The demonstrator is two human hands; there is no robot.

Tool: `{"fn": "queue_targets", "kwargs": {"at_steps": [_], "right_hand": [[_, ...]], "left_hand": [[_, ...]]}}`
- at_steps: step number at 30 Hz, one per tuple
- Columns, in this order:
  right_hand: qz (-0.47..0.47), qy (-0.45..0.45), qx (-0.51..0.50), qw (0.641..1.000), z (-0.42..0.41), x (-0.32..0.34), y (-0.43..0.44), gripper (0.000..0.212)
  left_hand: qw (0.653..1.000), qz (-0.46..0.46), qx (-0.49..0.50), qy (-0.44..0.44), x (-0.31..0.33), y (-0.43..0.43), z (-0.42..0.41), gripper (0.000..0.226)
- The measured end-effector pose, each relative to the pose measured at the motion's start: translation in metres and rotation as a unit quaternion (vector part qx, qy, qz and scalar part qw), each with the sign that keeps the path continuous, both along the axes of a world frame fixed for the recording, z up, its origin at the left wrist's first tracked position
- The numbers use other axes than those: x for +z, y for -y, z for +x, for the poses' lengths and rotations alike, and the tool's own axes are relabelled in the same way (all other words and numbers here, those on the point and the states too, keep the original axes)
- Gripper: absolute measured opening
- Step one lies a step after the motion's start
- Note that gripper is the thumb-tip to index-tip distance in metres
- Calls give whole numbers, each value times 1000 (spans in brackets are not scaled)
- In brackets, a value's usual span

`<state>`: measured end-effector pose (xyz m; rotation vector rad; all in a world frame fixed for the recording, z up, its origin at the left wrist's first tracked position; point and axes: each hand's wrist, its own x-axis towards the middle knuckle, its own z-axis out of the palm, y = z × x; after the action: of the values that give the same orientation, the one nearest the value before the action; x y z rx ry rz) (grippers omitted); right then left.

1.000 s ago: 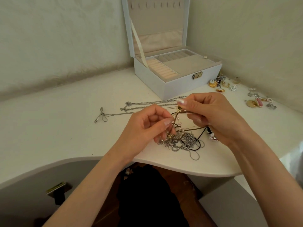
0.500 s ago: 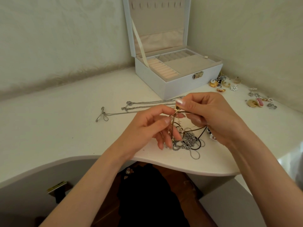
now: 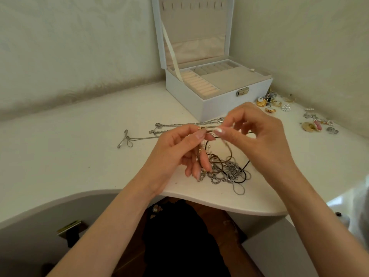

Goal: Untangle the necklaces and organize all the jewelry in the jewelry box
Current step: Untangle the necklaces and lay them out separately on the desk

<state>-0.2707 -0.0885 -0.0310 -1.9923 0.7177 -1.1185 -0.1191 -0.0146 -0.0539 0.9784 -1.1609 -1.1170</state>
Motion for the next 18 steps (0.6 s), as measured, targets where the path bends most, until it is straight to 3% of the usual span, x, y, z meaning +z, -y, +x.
{"fn": "queue_targets", "kwargs": {"at_steps": [4, 7, 18], "right_hand": [[-40, -56, -7, 998, 0, -12, -10, 17], [3, -65, 14, 998, 4, -15, -11, 13], [115, -49, 71, 990, -1, -7, -7, 11]], "left_hand": [[999, 2, -11, -35, -1, 2, 0, 22], [998, 3, -28, -53, -1, 3, 1, 27], [997, 16, -43, -54, -2, 3, 4, 12]]}}
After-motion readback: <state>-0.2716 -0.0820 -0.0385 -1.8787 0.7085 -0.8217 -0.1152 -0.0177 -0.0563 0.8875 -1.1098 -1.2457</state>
